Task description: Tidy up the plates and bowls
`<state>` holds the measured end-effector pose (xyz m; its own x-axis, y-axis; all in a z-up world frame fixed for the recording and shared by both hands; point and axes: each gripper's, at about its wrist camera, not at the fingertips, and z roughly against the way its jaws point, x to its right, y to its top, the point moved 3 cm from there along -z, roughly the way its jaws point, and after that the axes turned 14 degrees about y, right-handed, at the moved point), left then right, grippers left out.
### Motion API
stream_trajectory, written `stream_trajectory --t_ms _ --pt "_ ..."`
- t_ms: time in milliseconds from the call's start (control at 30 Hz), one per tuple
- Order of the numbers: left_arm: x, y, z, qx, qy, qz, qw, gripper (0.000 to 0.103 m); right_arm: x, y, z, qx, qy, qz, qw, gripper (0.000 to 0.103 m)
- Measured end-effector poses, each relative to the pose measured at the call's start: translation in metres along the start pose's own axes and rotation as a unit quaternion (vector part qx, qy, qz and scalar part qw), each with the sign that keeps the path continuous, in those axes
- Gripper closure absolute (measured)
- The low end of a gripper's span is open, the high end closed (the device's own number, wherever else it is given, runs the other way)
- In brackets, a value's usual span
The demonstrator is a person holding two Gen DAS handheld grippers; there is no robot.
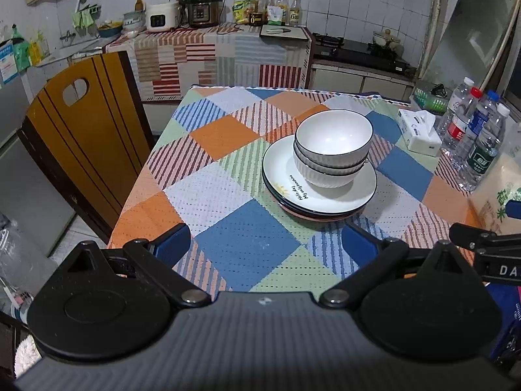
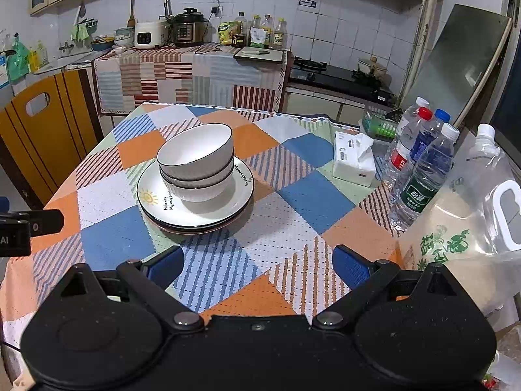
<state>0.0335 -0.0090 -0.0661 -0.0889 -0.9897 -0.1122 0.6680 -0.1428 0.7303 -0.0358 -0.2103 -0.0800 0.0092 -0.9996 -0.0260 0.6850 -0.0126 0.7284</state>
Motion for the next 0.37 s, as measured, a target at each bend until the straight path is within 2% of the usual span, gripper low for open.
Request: stream_trajectory --t_ms 367 --pt "0.0018 -0.001 0.0039 0.007 0.003 -0.008 0.9999 0.002 -0.0021 -0.004 -0.0017 -0.006 -0.001 0.004 1.0 0.004"
